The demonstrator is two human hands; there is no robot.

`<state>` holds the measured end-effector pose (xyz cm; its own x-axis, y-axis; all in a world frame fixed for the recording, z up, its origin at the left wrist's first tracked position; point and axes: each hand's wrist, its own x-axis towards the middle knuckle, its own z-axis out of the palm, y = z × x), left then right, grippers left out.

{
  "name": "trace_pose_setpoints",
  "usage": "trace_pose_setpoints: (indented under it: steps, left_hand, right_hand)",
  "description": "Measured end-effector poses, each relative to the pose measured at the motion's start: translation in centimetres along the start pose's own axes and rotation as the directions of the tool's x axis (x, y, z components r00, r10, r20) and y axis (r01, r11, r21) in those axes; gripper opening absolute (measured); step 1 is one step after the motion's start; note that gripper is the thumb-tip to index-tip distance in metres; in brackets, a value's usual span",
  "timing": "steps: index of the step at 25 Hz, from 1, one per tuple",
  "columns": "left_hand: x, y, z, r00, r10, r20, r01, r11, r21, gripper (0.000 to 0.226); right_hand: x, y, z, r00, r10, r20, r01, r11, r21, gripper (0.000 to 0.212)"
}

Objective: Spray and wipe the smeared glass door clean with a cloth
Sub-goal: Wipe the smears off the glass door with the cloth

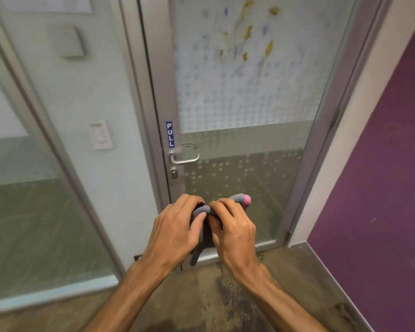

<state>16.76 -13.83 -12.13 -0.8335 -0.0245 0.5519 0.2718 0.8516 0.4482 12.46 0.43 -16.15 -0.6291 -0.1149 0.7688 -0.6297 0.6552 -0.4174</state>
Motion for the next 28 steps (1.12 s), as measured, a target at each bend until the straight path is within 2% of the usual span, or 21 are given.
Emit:
trace_pose_setpoints:
  steps: [5,11,16,18,21,23,24,28]
  left_hand:
    - [8.5,-0.1,2.8,0.99,0.116,-0.084,-0.117,0.993,-0.001,0.027]
    - [16.5,0.7,8.2,0.979,0.203,0.033,-0.203,0.979,0.013,0.045]
    - [22.9,1.8,14.5,0.991,0.125,-0.038,-0.126,0.992,-0.006,0.025]
    - [25.5,2.4,17.0,0.989,0.11,-0.096,-0.11,0.994,0.008,0.021]
    - [29.7,3.6,20.8,0.983,0.071,-0.168,-0.071,0.997,0.008,0.022]
    - [32.5,4.1,23.0,0.977,0.074,-0.202,-0.071,0.997,0.019,0.024]
    - [33.7,4.3,23.8,0.975,0.078,-0.21,-0.074,0.997,0.026,0.025]
    - [37.8,4.0,26.1,0.962,0.116,-0.248,-0.092,0.99,0.105,0.023]
  right_hand:
    - [6.0,5.5,0.3,0.99,0.066,-0.124,-0.076,0.994,-0.079,0.011]
    - [12.1,12.2,0.5,0.977,0.045,-0.208,-0.074,0.988,-0.137,0.017]
    - [16.6,19.2,2.0,0.968,-0.015,-0.25,-0.011,0.995,-0.1,0.027]
    - [18.8,22.4,2.6,0.962,0.016,-0.273,-0.048,0.993,-0.111,0.036]
    - [22.1,26.9,4.0,0.946,0.182,-0.267,-0.199,0.979,-0.037,0.045]
    - [24.0,29.1,4.9,0.918,0.332,-0.215,-0.321,0.943,0.083,0.042]
    - [24.8,30.2,5.2,0.915,0.36,-0.183,-0.341,0.932,0.126,0.04]
    - [28.4,34.4,6.2,0.954,0.213,-0.209,-0.186,0.972,0.141,0.033]
